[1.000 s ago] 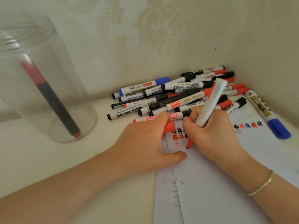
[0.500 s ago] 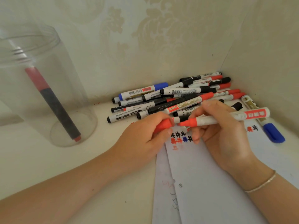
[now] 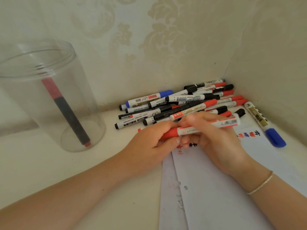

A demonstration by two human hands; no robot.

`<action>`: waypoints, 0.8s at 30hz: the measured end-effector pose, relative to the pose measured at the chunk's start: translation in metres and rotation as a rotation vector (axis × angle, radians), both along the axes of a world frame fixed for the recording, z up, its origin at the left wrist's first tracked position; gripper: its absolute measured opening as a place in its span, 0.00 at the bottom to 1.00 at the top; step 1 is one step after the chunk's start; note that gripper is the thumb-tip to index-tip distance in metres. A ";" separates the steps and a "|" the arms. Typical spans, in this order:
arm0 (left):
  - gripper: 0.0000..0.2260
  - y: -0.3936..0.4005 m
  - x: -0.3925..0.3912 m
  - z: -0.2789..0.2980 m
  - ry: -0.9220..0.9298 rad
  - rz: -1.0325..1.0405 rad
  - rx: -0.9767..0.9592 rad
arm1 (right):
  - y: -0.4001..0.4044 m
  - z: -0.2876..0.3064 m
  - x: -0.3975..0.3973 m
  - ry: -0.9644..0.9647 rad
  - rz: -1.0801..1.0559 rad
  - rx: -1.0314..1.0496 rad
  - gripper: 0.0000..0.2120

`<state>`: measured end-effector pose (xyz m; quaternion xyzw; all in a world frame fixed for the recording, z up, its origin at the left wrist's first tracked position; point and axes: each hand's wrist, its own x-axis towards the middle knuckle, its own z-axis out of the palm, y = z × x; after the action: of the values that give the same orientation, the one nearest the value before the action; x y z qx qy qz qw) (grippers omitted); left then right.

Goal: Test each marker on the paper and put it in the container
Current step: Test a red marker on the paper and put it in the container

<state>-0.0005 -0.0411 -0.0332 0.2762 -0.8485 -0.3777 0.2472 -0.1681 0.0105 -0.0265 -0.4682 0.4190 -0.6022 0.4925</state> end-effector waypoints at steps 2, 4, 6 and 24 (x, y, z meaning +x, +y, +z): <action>0.07 0.000 0.001 0.001 0.042 0.003 0.018 | -0.001 0.006 0.002 -0.099 0.055 0.038 0.21; 0.08 0.003 0.001 0.003 0.089 -0.002 0.013 | -0.001 0.011 0.003 -0.048 -0.021 0.099 0.17; 0.14 0.004 0.002 0.004 0.147 0.049 0.001 | 0.000 0.015 0.005 0.106 -0.121 0.135 0.14; 0.27 0.014 0.006 0.081 0.410 0.541 0.013 | -0.001 0.095 0.060 0.201 -0.024 -0.120 0.14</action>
<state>0.0056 -0.0273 0.0483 0.4111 -0.6746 -0.3517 0.5021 -0.1082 0.0095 0.0681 -0.5496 0.4351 -0.5822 0.4119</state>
